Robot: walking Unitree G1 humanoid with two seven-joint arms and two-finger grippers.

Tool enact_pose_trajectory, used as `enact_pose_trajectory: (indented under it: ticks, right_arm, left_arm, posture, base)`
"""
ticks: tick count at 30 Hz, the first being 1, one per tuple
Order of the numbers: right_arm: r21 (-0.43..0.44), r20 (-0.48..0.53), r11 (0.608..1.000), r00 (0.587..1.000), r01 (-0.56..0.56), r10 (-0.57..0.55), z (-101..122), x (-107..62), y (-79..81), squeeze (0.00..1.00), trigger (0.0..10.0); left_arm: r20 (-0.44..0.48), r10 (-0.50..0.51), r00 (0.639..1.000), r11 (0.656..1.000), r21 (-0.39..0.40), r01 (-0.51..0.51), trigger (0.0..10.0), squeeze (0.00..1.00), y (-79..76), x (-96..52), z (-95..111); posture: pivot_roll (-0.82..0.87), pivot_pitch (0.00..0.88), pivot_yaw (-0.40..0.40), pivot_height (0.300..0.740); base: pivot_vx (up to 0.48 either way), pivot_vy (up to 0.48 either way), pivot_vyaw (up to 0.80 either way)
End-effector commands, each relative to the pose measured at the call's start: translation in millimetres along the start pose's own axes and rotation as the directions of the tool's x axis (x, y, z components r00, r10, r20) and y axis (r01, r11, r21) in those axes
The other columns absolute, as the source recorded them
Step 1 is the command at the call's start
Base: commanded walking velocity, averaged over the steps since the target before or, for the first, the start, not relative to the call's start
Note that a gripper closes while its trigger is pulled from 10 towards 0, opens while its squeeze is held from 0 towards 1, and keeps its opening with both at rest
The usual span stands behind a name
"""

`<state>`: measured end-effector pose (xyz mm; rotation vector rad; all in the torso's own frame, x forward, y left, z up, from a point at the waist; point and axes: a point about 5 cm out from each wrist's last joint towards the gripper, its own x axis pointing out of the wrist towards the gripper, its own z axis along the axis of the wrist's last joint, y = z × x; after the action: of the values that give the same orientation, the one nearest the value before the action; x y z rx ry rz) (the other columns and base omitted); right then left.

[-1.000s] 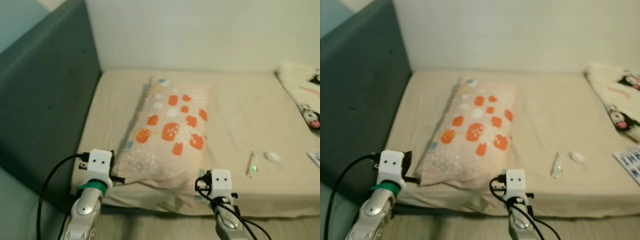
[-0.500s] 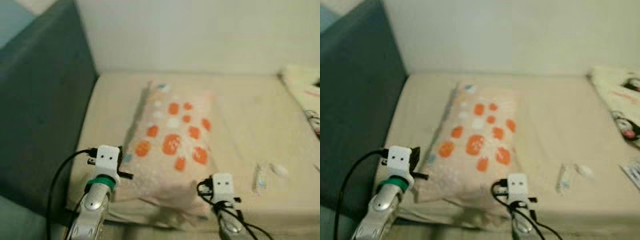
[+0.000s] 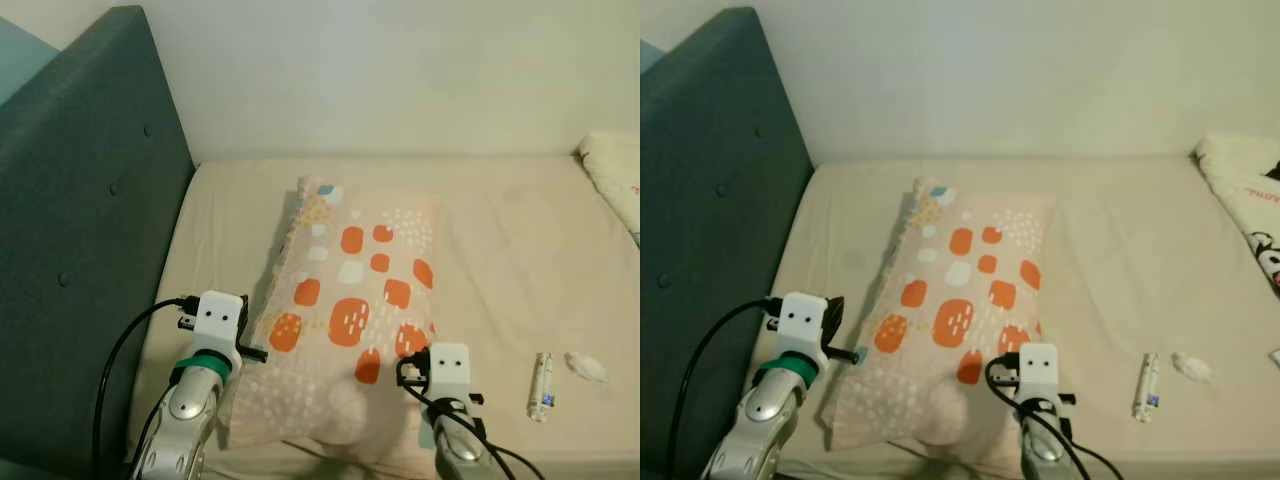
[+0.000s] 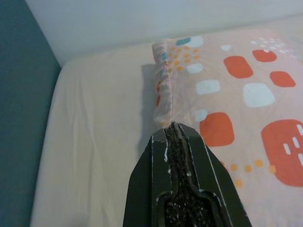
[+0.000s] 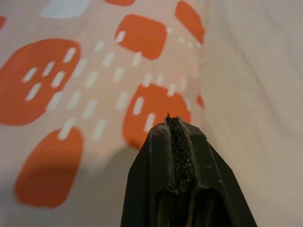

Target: Clean up the room

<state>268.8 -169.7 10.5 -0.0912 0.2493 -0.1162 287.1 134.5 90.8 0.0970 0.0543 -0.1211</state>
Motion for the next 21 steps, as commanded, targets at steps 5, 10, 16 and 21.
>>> enact_pose_trajectory:
  ticks: [5, 10, 16, 21]
  right_arm:
    - [0.011, -0.024, 1.000, 1.000, 0.010, -0.010, -5.7, -3.1, -1.2, 0.00, 10.0]
    - [-0.002, -0.017, 1.000, 1.000, 0.011, -0.011, -3.7, -1.6, -3.7, 0.00, 10.0]
    - [-0.005, -0.016, 1.000, 1.000, 0.006, -0.006, -4.1, -2.7, -3.6, 0.00, 10.0]
    - [0.007, -0.023, 1.000, 1.000, 0.007, -0.007, -5.5, -3.4, -4.2, 0.00, 10.0]
  left_arm:
    - [-0.050, -0.007, 0.999, 1.000, 0.029, 0.009, 10.0, 0.00, -0.4, 1.0, -8.3]
    - [-0.077, 0.009, 0.997, 1.000, -0.025, -0.011, 10.0, 0.00, -1.8, 1.5, -12.4]
    - [-0.080, 0.006, 0.997, 1.000, 0.000, -0.006, 10.0, 0.00, -1.7, 1.5, -13.7]
    - [-0.079, 0.013, 0.997, 1.000, -0.001, -0.013, 10.0, 0.00, -1.0, 1.5, -14.1]
  posture:
    - [0.01, 0.039, 0.099, 0.740]
    - [0.00, 0.037, 0.102, 0.740]
    - [0.00, 0.035, 0.099, 0.740]
    - [0.00, 0.032, 0.091, 0.740]
  base:
    - [0.000, -0.096, 0.00]
    - [0.000, -0.288, 0.00]
    - [0.000, 0.000, 0.00]
    - [0.000, 0.000, 0.00]
